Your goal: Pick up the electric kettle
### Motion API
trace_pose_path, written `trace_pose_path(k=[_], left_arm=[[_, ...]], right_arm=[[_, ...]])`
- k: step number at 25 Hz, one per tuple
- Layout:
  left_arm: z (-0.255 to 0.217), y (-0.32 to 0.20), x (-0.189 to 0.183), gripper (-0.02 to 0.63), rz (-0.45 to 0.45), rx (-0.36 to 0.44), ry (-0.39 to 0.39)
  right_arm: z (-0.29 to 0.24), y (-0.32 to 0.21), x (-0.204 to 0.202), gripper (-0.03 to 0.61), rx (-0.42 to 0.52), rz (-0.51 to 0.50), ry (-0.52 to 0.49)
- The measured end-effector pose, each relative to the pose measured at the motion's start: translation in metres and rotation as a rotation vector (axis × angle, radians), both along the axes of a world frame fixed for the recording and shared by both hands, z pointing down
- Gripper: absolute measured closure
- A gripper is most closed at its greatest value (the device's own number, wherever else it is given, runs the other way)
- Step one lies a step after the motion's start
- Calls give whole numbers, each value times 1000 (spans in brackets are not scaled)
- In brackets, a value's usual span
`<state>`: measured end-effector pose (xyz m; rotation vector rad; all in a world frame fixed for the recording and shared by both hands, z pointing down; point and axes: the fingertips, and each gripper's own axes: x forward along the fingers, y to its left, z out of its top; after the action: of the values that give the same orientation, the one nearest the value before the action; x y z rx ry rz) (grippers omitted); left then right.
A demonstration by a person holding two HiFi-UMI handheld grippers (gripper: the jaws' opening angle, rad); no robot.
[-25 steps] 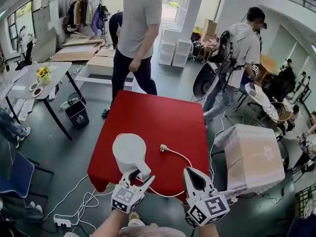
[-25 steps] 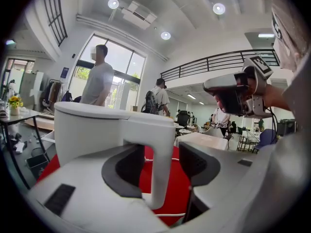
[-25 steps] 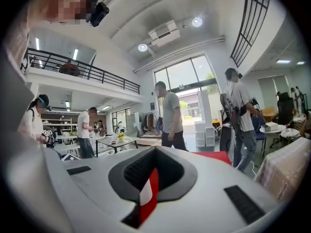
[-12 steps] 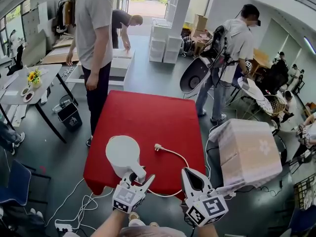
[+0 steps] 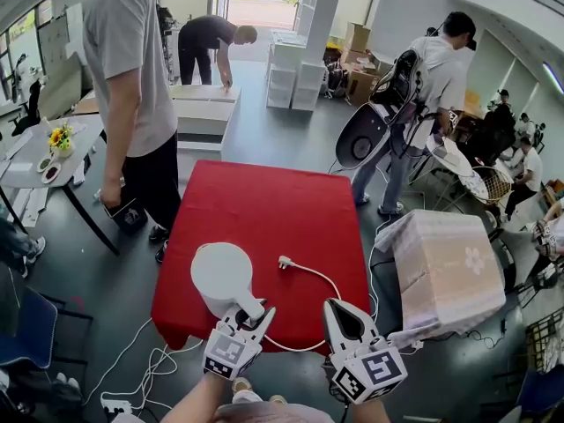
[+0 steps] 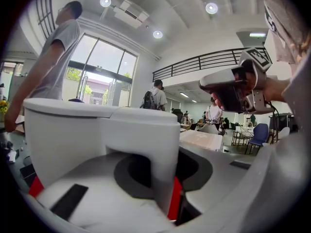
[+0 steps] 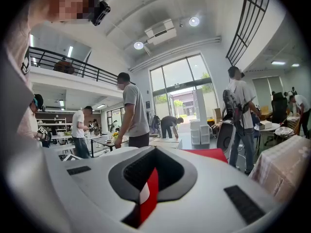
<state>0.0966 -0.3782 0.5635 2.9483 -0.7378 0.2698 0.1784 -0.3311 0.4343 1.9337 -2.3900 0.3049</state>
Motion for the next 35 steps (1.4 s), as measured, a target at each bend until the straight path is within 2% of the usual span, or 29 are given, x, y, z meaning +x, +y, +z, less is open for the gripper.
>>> trace_pose_path(k=[16,22,30,35], left_arm=[[-15,-3,-10,529,57,45,-20],[-55,-7,-12,528,106,65,-14],[-152,-15,-21,526,103,111,56],[-175,-7,-18,528,110,138,40]], right_arm=[[4,1,-6,574,1,-4,-14],[2,-4,-8,574,4,-13,-22],[-3,-4,-15,574,26,-44,-35],[-15,3,-12,574,48,-51,-35]])
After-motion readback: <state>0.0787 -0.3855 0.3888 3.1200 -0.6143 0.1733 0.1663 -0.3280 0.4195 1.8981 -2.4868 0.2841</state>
